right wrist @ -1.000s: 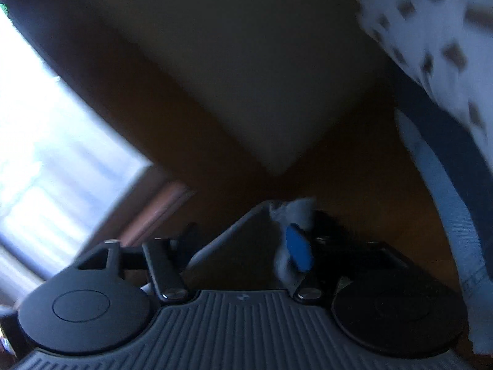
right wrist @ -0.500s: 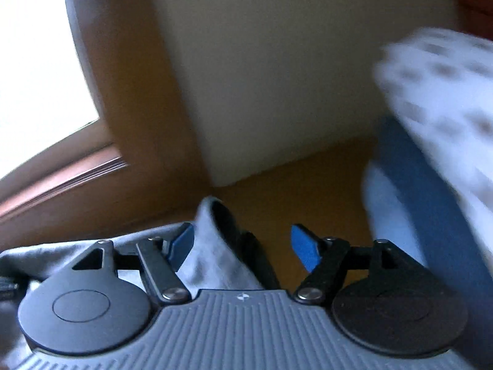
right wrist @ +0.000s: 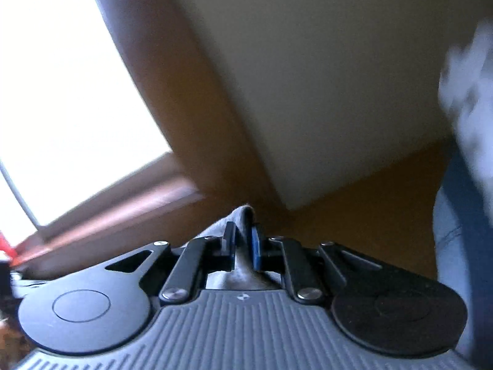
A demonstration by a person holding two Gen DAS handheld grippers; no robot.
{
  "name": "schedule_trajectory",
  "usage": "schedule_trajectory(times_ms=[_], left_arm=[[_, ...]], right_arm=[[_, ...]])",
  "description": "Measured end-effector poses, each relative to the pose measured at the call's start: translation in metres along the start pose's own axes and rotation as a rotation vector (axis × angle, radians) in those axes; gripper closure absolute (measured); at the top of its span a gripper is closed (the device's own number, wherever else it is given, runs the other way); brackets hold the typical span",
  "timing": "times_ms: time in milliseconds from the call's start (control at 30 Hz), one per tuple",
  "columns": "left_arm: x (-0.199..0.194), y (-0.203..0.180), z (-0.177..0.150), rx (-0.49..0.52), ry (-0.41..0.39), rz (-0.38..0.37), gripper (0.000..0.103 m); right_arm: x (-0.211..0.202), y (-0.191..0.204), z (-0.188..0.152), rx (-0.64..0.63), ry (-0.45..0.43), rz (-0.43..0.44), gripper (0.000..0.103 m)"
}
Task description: Fold clothes
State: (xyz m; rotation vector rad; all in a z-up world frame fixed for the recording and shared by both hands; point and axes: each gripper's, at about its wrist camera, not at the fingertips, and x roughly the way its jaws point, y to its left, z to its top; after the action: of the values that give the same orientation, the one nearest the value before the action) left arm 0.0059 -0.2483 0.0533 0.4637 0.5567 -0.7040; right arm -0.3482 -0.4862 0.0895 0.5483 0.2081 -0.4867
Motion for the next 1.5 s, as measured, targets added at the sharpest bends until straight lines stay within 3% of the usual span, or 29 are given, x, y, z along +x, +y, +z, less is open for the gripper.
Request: schedule_trajectory(times_ms=[167, 267, 400, 467, 600, 700, 733, 800, 867, 967, 1033, 1167, 1300, 1433, 1500], left_arm=[[-0.071, 0.022, 0.008, -0.06, -0.068, 0.031, 0.087], [-0.075, 0.019, 0.007, -0.012, -0.051, 0.045, 0.081], [-0.018, 0.004, -0.001, 0.08, 0.065, 0.057, 0.079], [0.013, 0.002, -0.001, 0.077, 0.123, 0.066, 0.079], [0.056, 0.005, 0.002, 0.047, 0.205, 0.059, 0.075], [0.064, 0.002, 0.002, 0.081, 0.203, 0.049, 0.075], [0.063, 0.001, 0.002, 0.1, 0.197, 0.046, 0.075], [0.06, 0.0, -0.002, 0.132, 0.187, 0.047, 0.074], [0.063, 0.001, -0.004, 0.14, 0.19, 0.041, 0.074], [0.065, 0.001, -0.006, 0.146, 0.192, 0.031, 0.074], [0.063, 0.002, -0.006, 0.142, 0.177, 0.042, 0.075], [0.045, 0.009, -0.004, 0.076, 0.102, 0.052, 0.075], [0.042, 0.007, -0.014, 0.069, 0.093, 0.066, 0.075], [0.068, -0.003, -0.022, 0.121, 0.18, 0.063, 0.072], [0.068, -0.004, -0.023, 0.138, 0.169, 0.077, 0.069]], right_arm=[[-0.107, 0.058, 0.005, -0.008, -0.138, 0.026, 0.092], [-0.12, 0.058, 0.01, -0.006, -0.154, -0.021, 0.091], [-0.045, 0.016, -0.004, 0.025, -0.028, -0.084, 0.091], [0.004, -0.007, -0.016, 0.036, 0.041, -0.135, 0.091], [0.071, -0.026, -0.036, -0.069, 0.094, -0.392, 0.089], [0.077, -0.015, -0.04, -0.148, 0.113, -0.409, 0.087], [0.071, -0.011, -0.037, -0.115, 0.118, -0.367, 0.083], [0.057, -0.001, -0.029, -0.069, 0.115, -0.275, 0.051], [0.042, 0.012, -0.023, -0.067, 0.098, -0.184, 0.037], [0.064, 0.022, -0.027, -0.177, 0.187, -0.178, 0.044], [0.086, 0.02, -0.033, -0.213, 0.302, -0.188, 0.071], [0.086, 0.024, -0.038, -0.218, 0.223, -0.245, 0.093], [0.083, 0.029, -0.042, -0.22, 0.126, -0.303, 0.093], [0.116, 0.017, -0.045, -0.25, 0.18, -0.343, 0.089], [0.125, 0.02, -0.047, -0.27, 0.201, -0.37, 0.078]])
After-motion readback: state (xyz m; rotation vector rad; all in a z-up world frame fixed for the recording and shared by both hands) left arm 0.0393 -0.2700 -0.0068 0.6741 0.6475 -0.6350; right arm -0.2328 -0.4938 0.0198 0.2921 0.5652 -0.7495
